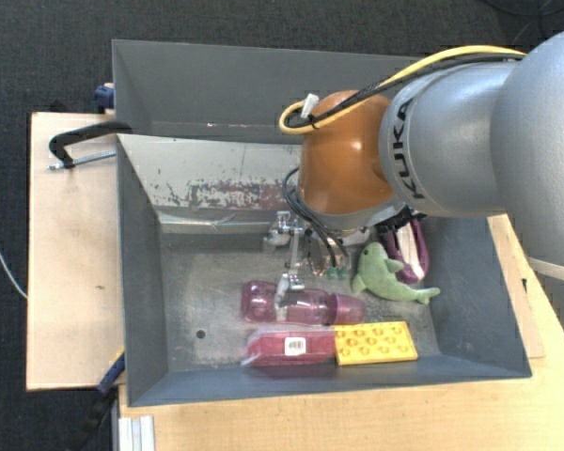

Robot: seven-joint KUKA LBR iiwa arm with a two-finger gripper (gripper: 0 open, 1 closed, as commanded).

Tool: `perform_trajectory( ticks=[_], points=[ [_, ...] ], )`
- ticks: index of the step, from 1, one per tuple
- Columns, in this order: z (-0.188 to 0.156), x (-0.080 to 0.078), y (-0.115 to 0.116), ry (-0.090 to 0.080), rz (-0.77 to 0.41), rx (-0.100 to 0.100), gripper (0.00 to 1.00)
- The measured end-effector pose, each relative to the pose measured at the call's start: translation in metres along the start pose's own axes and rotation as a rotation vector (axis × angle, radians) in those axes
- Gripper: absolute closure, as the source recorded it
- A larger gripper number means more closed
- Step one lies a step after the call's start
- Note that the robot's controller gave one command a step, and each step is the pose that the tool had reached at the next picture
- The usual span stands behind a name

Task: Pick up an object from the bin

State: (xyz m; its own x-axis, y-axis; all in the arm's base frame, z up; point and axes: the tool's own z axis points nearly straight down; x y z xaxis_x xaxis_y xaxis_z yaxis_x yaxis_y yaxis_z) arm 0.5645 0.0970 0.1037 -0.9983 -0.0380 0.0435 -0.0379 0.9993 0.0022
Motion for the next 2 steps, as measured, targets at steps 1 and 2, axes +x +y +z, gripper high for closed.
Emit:
perform_trajectory(
  ticks=[1, 2],
  points=[
    [0.002, 0.002, 0.001, 0.006, -0.001, -0.002, 1.0],
    [0.013, -0.002, -0.001, -0.038, 0.003, -0.002, 1.0]
  ],
)
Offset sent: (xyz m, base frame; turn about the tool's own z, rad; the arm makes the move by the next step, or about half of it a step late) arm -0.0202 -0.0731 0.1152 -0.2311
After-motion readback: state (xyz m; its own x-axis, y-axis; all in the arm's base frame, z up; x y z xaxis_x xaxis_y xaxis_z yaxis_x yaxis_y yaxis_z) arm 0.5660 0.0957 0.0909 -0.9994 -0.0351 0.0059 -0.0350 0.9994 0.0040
